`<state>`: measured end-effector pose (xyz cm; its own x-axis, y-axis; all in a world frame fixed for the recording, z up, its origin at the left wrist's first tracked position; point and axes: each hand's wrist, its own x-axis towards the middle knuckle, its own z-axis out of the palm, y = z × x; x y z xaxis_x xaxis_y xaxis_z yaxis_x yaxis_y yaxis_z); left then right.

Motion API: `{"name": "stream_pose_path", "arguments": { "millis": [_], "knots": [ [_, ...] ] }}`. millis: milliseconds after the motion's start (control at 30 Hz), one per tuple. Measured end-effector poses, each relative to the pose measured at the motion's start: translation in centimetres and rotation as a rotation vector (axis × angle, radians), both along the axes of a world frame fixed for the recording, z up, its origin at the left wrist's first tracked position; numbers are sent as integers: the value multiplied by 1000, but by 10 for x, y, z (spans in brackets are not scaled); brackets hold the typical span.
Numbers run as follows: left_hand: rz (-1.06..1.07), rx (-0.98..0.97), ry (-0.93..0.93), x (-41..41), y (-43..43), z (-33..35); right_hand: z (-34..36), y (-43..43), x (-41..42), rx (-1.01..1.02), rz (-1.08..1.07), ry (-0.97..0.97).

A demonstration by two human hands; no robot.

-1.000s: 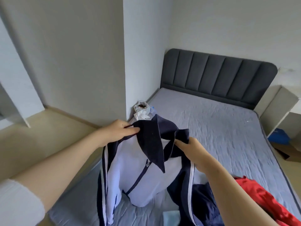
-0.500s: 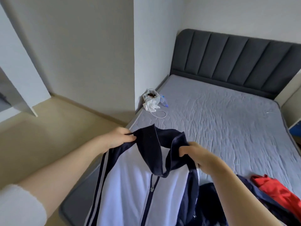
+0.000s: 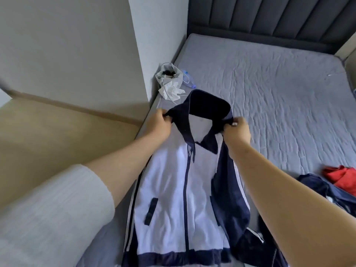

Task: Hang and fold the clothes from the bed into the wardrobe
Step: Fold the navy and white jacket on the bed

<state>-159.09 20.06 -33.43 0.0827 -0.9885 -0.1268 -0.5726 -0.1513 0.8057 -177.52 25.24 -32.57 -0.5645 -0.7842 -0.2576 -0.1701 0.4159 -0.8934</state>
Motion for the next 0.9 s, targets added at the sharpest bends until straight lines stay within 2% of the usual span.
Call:
{"name": "stream_pose_path", "arguments": {
  "millis": [33,100,300,400,567,633,800,833,900],
  "knots": [
    [-26,50,88,-4,-5,-13,-7,-5,2,-21,33,-60],
    [-138,125,118,-7,-2,-42,-29,-4,5,-2,116,-115],
    [-416,419,-180,8,61,-142,-155,65,1,314,293,-30],
    [-511,499,-326,10,106,-188,-217,114,3,478,390,-16],
    [-643,654,-362,12,180,-272,-296,187,4,695,605,73],
    [-735,691,-444,13,209,-304,-319,215,4,763,701,118],
    [-933,528,-963,15,267,-358,-361,255,-1,783,890,390],
    [-921,448,-1042,16,273,-363,-368,257,-1,768,914,456],
    [-890,171,-1107,17,277,-373,-379,260,-1,720,935,583]
  ]
}}
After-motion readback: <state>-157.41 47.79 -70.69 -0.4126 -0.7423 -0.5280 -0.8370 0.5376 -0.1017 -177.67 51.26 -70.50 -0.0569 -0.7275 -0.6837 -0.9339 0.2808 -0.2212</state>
